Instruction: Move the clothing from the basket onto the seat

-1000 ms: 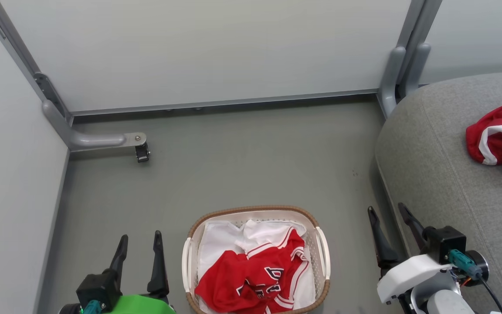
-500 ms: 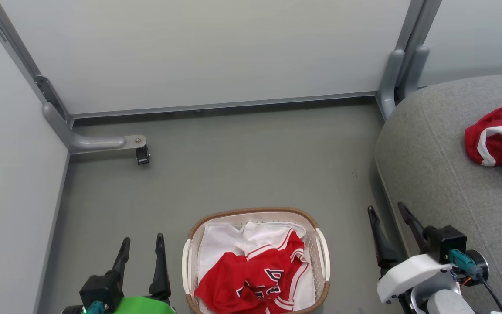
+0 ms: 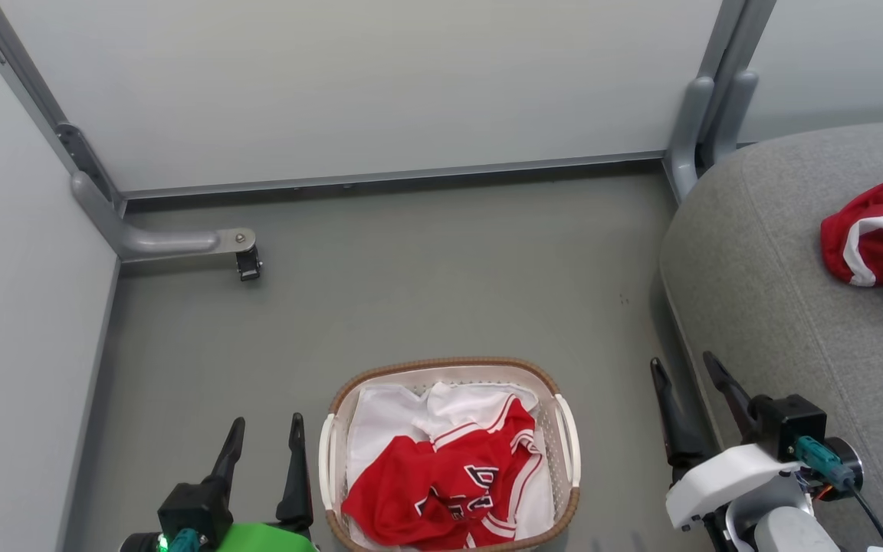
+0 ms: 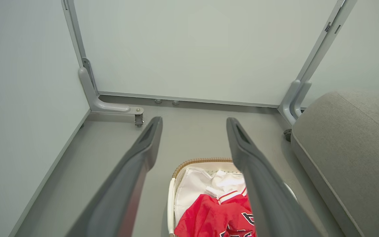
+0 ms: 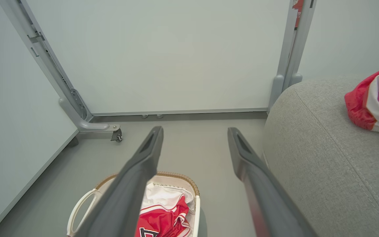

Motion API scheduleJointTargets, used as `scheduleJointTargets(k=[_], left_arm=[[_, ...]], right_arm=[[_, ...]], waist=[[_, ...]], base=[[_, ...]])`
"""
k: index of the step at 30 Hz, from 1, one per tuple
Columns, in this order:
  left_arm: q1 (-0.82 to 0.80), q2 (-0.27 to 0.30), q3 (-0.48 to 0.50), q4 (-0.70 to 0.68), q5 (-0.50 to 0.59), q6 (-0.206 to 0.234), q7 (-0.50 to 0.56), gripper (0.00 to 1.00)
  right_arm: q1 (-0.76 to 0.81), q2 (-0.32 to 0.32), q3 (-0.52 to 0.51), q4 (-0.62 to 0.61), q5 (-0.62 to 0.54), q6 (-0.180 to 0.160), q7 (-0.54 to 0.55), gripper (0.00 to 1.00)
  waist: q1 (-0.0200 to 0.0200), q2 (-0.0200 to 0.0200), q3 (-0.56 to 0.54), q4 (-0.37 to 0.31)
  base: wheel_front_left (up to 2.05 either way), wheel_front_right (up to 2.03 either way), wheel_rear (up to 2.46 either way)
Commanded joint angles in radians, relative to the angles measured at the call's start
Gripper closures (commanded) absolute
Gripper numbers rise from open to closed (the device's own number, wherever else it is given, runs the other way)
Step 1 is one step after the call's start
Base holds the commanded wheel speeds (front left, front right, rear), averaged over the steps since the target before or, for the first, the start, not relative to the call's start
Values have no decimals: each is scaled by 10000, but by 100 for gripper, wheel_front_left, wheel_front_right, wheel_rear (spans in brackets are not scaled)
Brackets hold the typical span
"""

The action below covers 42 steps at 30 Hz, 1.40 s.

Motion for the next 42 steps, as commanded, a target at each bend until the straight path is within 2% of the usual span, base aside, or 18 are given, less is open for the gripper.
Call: scheduleJointTargets(k=[1, 6, 15, 27, 35, 42], left_arm=[[-210, 13, -50, 24, 187, -46, -7, 0], [-840, 70, -301, 295, 709, -279, -7, 0], [-3042, 331, -925, 1409, 1609, -643, -7, 0], [-5760, 703, -2204, 4314, 2556, -995, 514, 0], [-6736, 1008, -3367, 5915, 2722, -1129, 1272, 0], [-7369, 1568, -4103, 6832, 2416, -1139, 1782, 0]], right_arm=[[-40, -46, -49, -53, -26, -10, -52, 0], [-331, -45, -78, -248, -92, -10, -52, 0], [-1097, -39, -173, -619, -110, -10, -52, 0], [-2473, -36, 222, -1168, 426, -10, -52, 0], [-2985, -34, 426, -1365, 955, -10, -52, 0], [-3378, -31, 749, -1561, 1407, -10, -52, 0]], waist=[[1, 0, 141, -32], [1, 0, 715, -214], [1, 0, 2393, -900], [1, 0, 5342, -2467], [1, 0, 6508, -3015], [1, 0, 7231, -3621]], base=[[0, 0, 0], [0, 0, 0], [0, 0, 0], [0, 0, 0], [0, 0, 0], [0, 0, 0]])
